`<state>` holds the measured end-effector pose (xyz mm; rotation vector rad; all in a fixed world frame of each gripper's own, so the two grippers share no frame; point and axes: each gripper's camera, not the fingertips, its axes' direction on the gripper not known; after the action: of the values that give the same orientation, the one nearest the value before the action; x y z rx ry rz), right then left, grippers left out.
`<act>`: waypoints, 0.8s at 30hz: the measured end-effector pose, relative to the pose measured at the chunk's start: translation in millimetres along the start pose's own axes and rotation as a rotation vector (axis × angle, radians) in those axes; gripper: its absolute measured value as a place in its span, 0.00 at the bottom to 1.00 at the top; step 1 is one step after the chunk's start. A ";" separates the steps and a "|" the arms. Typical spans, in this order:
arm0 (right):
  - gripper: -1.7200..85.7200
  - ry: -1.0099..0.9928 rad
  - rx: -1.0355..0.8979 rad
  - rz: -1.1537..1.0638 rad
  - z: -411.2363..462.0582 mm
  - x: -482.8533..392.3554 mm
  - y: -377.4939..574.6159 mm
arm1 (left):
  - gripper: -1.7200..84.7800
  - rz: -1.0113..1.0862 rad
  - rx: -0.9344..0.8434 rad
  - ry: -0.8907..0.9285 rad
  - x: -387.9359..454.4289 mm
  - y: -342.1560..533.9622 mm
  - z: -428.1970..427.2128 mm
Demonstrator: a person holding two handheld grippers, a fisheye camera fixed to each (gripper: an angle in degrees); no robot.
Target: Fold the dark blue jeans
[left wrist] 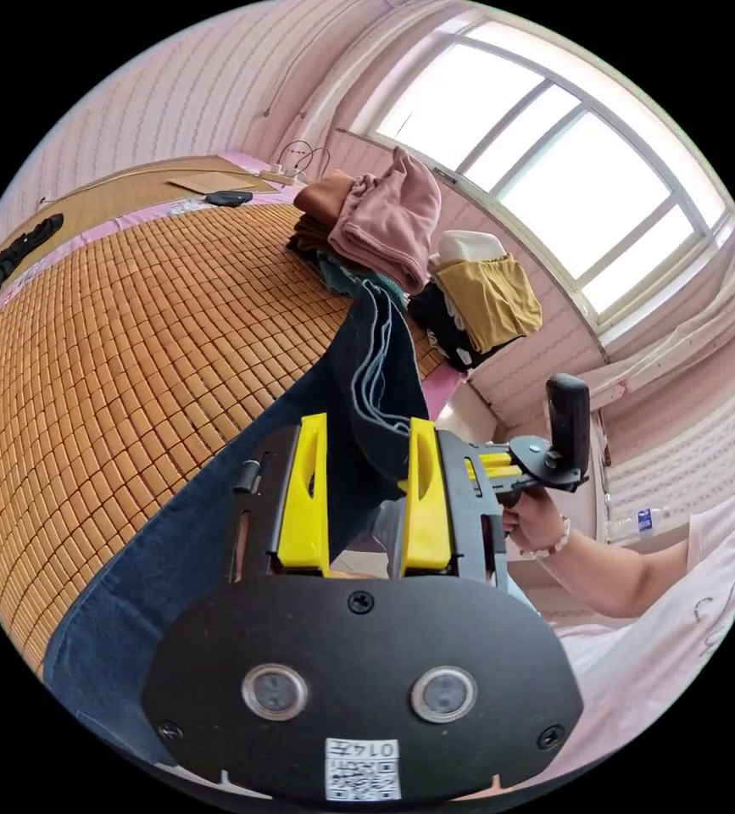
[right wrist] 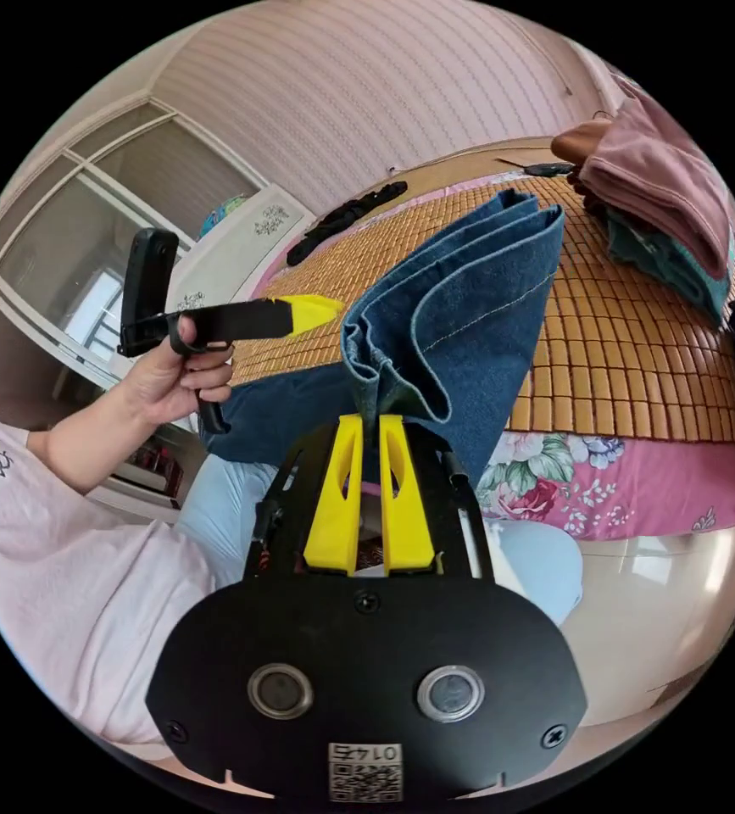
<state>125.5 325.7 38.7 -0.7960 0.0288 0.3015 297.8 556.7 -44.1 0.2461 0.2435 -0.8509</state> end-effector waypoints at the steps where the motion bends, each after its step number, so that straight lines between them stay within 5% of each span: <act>1: 0.05 0.004 -0.048 -0.033 20.2 -16.5 3.1 | 0.20 -0.039 0.007 -0.013 -14.2 2.5 -3.1; 11: 0.07 0.177 -0.366 -0.190 154.6 -107.5 46.1 | 0.22 -0.484 -0.107 -0.003 -144.4 68.5 3.7; 20: 0.06 0.510 -0.442 -0.628 207.0 -189.8 104.7 | 0.21 -0.503 -0.118 0.017 -167.5 49.9 8.0; 24: 0.10 0.522 -0.426 -0.563 215.3 -198.3 110.9 | 0.13 -0.463 -0.187 -0.119 -159.8 38.9 10.4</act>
<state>-113.8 500.5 139.6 -1.2481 0.2318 -0.4546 227.2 691.3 19.5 -0.0414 0.2715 -1.2883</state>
